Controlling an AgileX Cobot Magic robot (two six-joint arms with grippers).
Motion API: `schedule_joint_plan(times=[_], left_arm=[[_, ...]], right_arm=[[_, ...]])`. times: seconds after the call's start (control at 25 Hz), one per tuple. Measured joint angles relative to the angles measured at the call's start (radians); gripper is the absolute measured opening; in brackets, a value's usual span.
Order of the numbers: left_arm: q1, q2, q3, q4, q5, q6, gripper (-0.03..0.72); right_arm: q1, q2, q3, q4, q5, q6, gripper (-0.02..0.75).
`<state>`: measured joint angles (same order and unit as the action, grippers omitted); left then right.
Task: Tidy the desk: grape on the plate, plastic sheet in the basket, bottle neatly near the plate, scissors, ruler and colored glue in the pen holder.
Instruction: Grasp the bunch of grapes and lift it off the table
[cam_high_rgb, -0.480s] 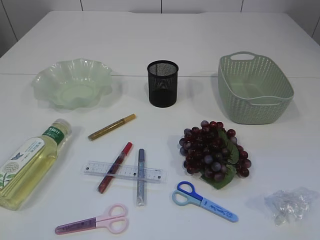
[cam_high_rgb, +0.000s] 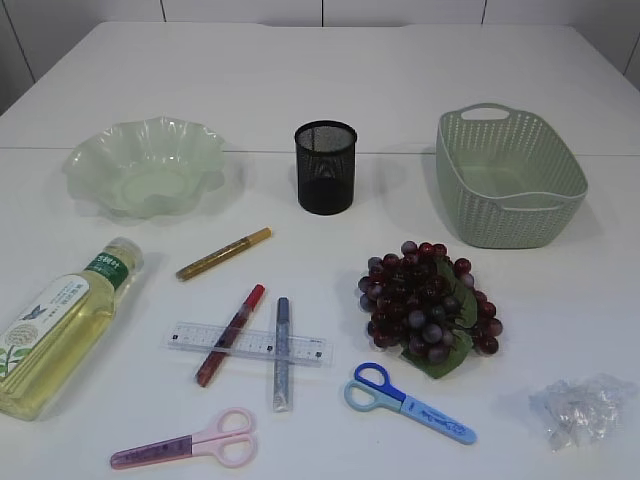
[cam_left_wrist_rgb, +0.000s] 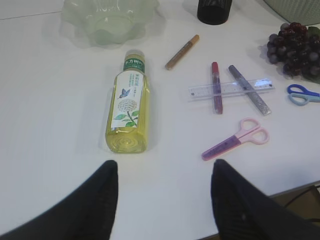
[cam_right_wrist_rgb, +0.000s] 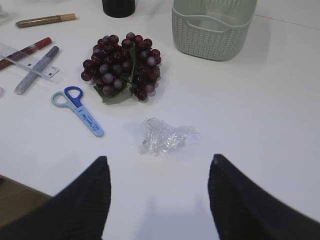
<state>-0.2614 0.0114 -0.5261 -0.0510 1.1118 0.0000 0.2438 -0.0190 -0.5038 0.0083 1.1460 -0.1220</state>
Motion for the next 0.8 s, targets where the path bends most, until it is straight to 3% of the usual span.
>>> schedule_joint_plan(times=[0.28, 0.8], left_arm=[[0.0, 0.0, 0.0, 0.067, 0.0, 0.007, 0.435], [0.0, 0.0, 0.0, 0.051, -0.002, 0.009, 0.435]], right_arm=[[0.0, 0.025, -0.004, 0.004, 0.0, 0.098, 0.484], [0.0, 0.448, -0.097, 0.138, -0.02, 0.202, 0.484]])
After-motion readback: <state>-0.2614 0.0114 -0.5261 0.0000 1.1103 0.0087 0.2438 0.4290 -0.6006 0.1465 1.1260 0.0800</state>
